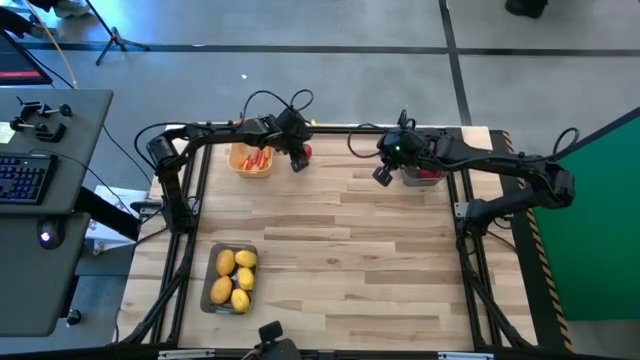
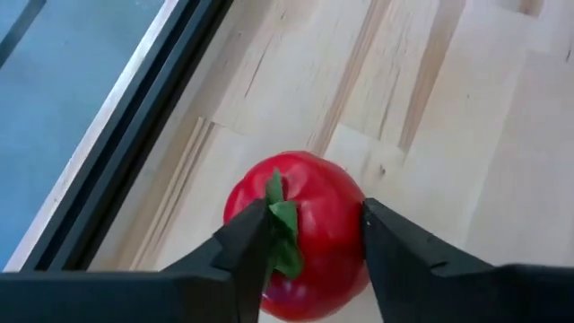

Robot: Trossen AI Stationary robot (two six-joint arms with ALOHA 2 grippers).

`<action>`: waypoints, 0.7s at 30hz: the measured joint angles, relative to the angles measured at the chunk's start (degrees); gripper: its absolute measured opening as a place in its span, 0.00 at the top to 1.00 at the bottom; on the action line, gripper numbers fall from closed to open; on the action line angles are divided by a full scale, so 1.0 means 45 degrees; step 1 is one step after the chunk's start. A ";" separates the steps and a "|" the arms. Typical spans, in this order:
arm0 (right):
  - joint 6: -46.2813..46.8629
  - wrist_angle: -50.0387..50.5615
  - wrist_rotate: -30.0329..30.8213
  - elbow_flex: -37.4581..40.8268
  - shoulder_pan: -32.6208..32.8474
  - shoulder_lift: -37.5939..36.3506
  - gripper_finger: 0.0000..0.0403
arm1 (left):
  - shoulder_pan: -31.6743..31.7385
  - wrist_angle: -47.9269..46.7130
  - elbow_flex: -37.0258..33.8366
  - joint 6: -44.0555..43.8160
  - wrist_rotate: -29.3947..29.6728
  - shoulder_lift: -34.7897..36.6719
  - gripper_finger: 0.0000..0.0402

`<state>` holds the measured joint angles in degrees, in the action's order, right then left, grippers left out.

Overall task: Sort produce into baskets
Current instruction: Put the tomato into the top gray bin

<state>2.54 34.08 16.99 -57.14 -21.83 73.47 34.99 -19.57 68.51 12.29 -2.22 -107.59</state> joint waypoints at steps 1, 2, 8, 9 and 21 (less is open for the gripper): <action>0.0001 0.0014 0.0080 0.0000 0.0116 -0.0001 1.00 | 0.0018 0.0000 0.0000 0.0006 -0.0095 -0.0004 0.67; 0.0018 -0.0004 0.0148 0.0000 0.0232 -0.0012 1.00 | 0.0017 -0.0013 -0.0003 0.0019 -0.0123 -0.0004 0.68; 0.0044 -0.0004 0.0457 0.0000 0.0733 -0.0019 1.00 | -0.0002 -0.0005 -0.0015 0.0102 -0.0255 -0.0014 0.71; 0.0065 -0.0001 0.0457 0.0000 0.0786 -0.0023 1.00 | -0.0007 -0.0005 -0.0015 0.0102 -0.0246 -0.0015 0.72; 0.0098 0.0012 0.0451 0.0000 0.0948 -0.0019 1.00 | -0.0013 -0.0005 -0.0024 -0.0151 -0.0030 -0.0019 0.77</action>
<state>2.98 34.14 19.02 -57.14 -17.56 73.38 34.93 -19.59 68.40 11.62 -2.35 -107.68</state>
